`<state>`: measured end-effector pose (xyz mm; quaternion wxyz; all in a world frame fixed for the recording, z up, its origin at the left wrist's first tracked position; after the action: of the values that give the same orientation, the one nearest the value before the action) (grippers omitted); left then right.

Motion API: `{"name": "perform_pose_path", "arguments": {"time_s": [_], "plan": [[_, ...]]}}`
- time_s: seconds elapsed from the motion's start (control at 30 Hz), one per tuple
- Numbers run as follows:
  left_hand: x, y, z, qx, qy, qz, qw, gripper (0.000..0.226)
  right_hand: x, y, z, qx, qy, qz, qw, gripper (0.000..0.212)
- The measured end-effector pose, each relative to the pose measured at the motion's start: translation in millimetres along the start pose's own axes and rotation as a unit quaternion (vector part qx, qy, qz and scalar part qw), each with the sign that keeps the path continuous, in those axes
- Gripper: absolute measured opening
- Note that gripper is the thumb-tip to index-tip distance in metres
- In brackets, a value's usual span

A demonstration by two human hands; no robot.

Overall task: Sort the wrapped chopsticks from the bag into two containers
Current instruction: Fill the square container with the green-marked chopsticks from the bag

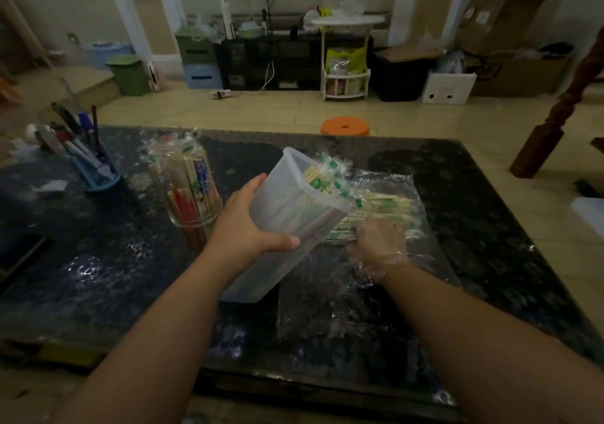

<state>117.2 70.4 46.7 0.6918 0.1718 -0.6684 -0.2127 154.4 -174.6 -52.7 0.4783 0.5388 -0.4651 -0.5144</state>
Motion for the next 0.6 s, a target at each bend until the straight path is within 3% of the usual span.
{"name": "perform_pose_path", "arguments": {"time_s": [0.17,0.27,0.47,0.6], "plan": [[0.1,-1.1,-0.7,0.0,0.0,0.0,1.0,0.13,-9.8,0.5,10.3,-0.022,0.022,0.063,0.998,0.025],[1.6,-2.7,-0.5,-0.004,-0.001,-0.004,1.0,0.131,-15.6,-7.3,16.5,-0.038,0.029,0.044,0.998,0.034],[1.4,-2.3,0.2,-0.005,0.004,0.0,1.0,0.132,-19.0,2.0,45.5,-0.01,-0.004,-0.014,1.0,0.032],[2.1,-2.1,3.3,-0.002,-0.001,-0.001,1.0,0.131,-23.9,-1.4,63.7,-0.054,-0.006,-0.029,0.998,0.034]]}}
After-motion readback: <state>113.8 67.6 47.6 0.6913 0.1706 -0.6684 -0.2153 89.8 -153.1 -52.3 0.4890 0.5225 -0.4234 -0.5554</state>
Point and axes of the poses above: each hand's wrist, its own z-axis away from the middle knuckle, its own y-axis out of the back of the hand, x = y × z, the point moved 10 cm from there along -z, towards the middle knuckle, and after that the axes turned 9 degrees about y, right-handed, at the moved point
